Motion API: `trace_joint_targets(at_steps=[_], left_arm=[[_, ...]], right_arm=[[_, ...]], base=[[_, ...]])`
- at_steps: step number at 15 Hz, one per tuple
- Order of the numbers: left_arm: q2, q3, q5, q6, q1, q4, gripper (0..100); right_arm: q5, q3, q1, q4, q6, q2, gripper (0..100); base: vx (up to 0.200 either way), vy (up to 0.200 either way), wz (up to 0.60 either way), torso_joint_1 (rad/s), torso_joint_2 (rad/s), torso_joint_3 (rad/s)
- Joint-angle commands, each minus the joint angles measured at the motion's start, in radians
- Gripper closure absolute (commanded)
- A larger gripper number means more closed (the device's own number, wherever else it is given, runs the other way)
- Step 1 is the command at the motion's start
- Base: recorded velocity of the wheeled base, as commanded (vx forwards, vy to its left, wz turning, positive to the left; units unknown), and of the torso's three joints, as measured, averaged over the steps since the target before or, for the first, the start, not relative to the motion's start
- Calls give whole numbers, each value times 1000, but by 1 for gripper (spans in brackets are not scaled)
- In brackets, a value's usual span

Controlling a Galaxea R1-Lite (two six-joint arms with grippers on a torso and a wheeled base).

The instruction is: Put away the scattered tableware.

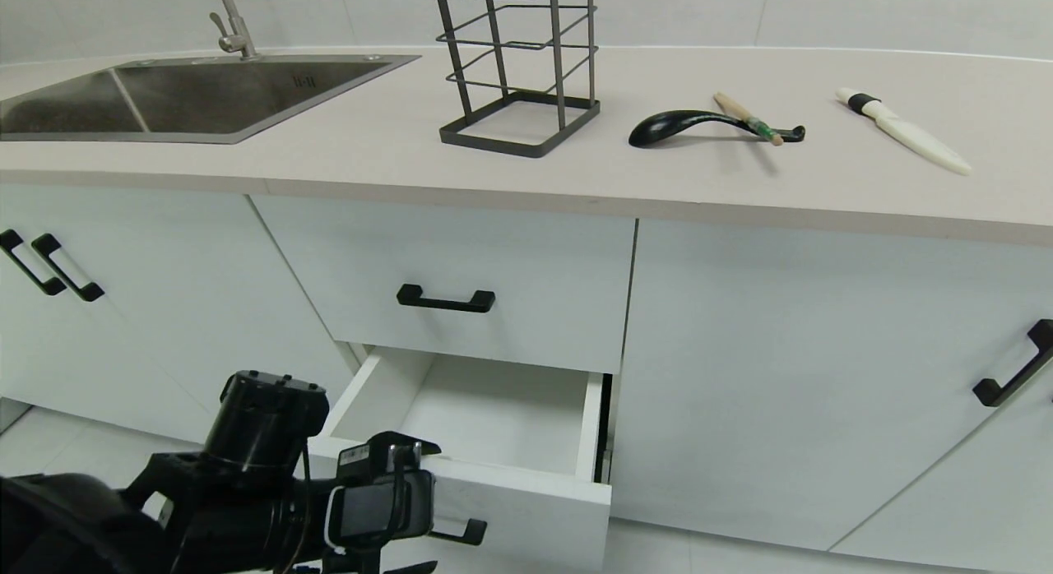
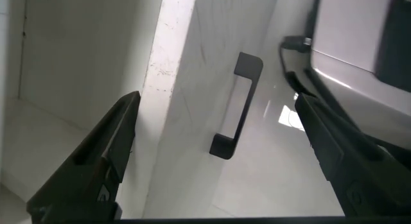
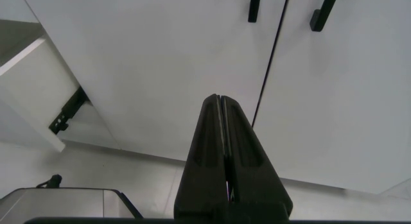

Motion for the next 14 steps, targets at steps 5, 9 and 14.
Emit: trace_joint_targets(at_steps=[5, 9, 14], left_arm=[[-121, 124, 3, -25, -40, 4, 0], [-156, 170, 0, -31, -42, 6, 0], [-223, 231, -2, -31, -42, 6, 0]], right_arm=[[1, 0, 0, 0, 0, 1, 100], [1, 0, 0, 0, 0, 1, 100], [1, 0, 0, 0, 0, 1, 100]], base=[[0, 0, 0, 0, 0, 0], [0, 0, 0, 0, 0, 0], [0, 0, 0, 0, 0, 0]])
